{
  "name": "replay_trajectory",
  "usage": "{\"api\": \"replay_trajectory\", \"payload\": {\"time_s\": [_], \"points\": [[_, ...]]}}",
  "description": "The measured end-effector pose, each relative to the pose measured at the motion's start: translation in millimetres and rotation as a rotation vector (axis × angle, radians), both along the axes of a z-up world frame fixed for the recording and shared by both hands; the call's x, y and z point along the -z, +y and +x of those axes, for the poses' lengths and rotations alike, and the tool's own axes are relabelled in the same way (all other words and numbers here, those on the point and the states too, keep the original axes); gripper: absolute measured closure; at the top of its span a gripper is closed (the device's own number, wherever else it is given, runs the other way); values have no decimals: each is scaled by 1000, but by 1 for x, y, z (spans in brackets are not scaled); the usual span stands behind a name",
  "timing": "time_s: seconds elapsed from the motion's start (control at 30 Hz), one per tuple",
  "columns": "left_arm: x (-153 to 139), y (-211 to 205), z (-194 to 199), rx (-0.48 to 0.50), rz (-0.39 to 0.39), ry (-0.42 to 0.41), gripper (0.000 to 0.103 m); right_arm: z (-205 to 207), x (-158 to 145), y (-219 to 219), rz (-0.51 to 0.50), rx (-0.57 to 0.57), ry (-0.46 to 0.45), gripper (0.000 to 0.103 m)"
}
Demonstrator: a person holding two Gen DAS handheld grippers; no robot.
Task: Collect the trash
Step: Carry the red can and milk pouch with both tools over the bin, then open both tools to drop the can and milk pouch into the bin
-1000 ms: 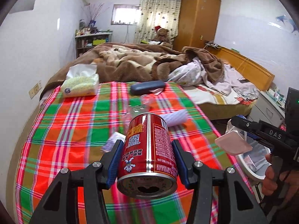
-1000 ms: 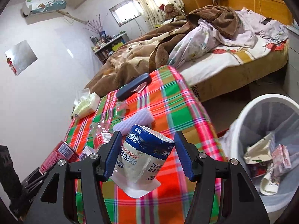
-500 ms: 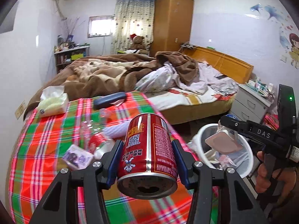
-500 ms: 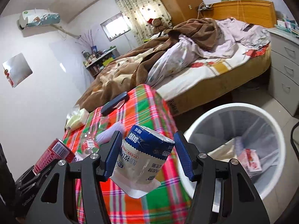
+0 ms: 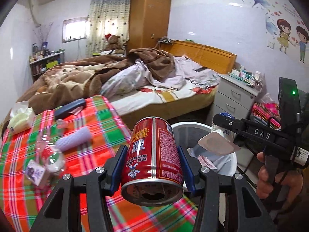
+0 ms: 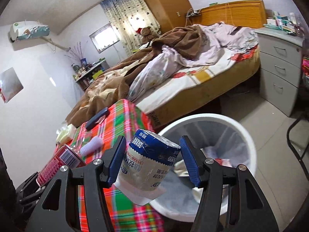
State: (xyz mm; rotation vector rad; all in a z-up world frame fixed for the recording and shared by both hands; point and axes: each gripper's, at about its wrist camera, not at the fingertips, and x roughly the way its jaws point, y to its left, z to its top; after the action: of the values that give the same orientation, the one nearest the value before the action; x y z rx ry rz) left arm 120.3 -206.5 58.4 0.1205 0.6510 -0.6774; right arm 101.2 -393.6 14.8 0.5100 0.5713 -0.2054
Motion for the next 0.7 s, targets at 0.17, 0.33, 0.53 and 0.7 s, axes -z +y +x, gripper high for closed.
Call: {"api": "replay_trajectory", "payload": {"time_s": [0.17,0.33,0.53,0.7], "points": [[8,-29,-2,50,21,1,50,-8,7,-18,-2,34,23,44],[22,-55,-3,95,34,37,50,-11,19,-31,-3,50,62,44],[42,-81,-3,137,58,84,50,-12,31,-45,-27,59,114,44],[58,-98,2,150,75,117,50,-9,44,-56,-29,61,169,44]]}}
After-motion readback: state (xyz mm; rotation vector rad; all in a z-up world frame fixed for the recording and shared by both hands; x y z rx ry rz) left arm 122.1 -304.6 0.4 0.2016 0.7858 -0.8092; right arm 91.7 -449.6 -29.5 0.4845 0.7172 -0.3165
